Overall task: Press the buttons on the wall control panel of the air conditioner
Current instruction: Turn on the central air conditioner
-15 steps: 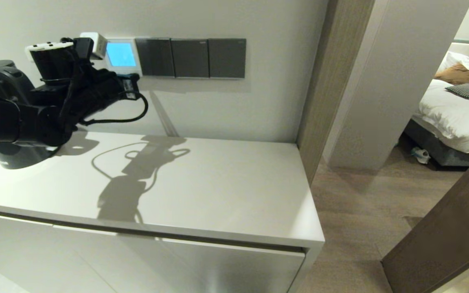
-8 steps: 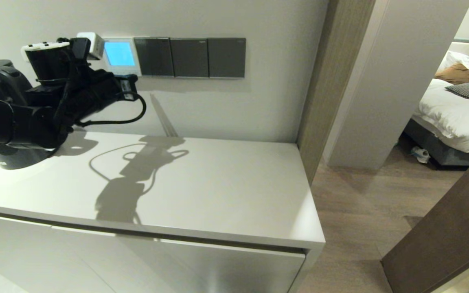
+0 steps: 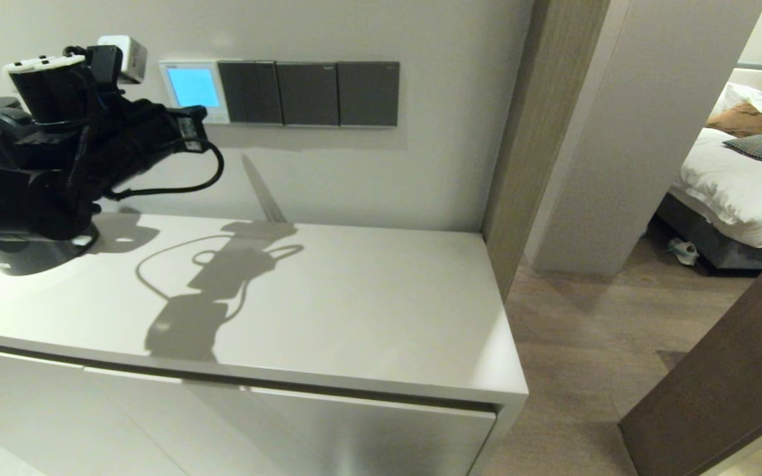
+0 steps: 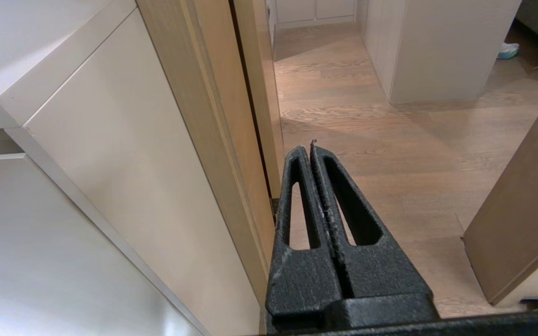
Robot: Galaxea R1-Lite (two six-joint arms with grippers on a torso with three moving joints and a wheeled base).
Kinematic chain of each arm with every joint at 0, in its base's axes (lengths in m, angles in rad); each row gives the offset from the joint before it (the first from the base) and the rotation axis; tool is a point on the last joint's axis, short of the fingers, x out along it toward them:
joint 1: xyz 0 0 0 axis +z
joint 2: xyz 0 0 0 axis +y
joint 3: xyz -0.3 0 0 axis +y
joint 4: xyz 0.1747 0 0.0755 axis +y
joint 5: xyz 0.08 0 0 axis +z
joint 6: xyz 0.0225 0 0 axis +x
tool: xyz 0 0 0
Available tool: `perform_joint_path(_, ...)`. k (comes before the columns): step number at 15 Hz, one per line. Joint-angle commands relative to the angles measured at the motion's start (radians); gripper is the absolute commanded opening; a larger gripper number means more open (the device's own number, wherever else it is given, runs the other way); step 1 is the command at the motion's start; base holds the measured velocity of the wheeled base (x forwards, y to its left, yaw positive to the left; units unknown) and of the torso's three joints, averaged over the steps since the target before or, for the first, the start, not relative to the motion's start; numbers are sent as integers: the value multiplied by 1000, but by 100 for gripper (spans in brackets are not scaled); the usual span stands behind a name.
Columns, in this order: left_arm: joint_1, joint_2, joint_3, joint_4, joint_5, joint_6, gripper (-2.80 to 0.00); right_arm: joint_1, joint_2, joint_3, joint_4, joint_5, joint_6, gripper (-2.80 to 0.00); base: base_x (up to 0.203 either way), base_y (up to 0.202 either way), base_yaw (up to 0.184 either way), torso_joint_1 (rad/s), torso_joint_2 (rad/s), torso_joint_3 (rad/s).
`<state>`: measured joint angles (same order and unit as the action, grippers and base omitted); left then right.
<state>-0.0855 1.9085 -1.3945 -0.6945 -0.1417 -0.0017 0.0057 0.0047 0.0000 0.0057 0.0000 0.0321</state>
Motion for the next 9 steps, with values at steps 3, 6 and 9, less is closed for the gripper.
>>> perform_joint_path(3,29,1,-4,1,-1,2,-280,0,1,2,0,0,0,-280,0,0,0,0,0,0)
perform_joint_path(6,32,10,-6,1,-1,3,-280,0,1,2,0,0,0,-280,0,0,0,0,0,0)
perform_joint_path(9,32,21,-8,1,-2,4,-280,0,1,2,0,0,0,-280,0,0,0,0,0,0)
